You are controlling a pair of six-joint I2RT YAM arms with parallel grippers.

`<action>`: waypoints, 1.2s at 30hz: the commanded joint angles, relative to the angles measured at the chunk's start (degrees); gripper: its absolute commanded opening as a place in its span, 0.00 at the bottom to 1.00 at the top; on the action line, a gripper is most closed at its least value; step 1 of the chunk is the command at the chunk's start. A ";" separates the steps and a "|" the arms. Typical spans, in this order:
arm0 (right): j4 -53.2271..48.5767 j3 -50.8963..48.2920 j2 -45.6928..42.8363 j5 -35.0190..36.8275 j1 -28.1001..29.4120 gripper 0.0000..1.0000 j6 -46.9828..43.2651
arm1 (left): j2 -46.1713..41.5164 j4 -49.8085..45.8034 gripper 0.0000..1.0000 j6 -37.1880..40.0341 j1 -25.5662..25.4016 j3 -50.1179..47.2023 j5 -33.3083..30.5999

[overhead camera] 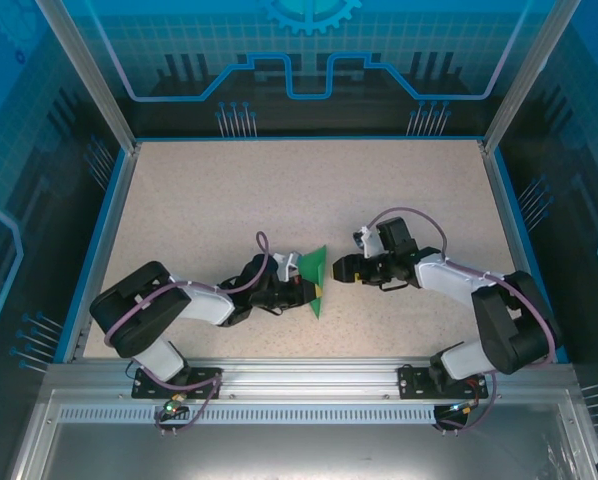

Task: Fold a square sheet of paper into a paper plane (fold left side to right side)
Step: Fold the wing for the fifth time at the center of the table.

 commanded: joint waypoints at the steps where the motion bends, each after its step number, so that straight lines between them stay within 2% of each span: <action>1: 1.69 -0.22 0.96 0.90 1.48 0.69 0.54 | 1.18 3.61 0.00 -0.84 1.16 -1.83 1.53; 20: 4.62 0.90 5.14 2.19 5.58 0.67 2.32 | 2.32 7.55 0.00 -0.45 4.21 -6.20 2.23; 26: 11.51 -0.44 6.22 1.00 6.05 0.65 7.05 | 3.14 9.40 0.00 -1.00 4.52 -6.58 2.58; 36: 16.41 1.04 10.26 4.77 8.80 0.57 13.45 | 3.05 10.11 0.00 -1.52 5.58 -7.55 2.41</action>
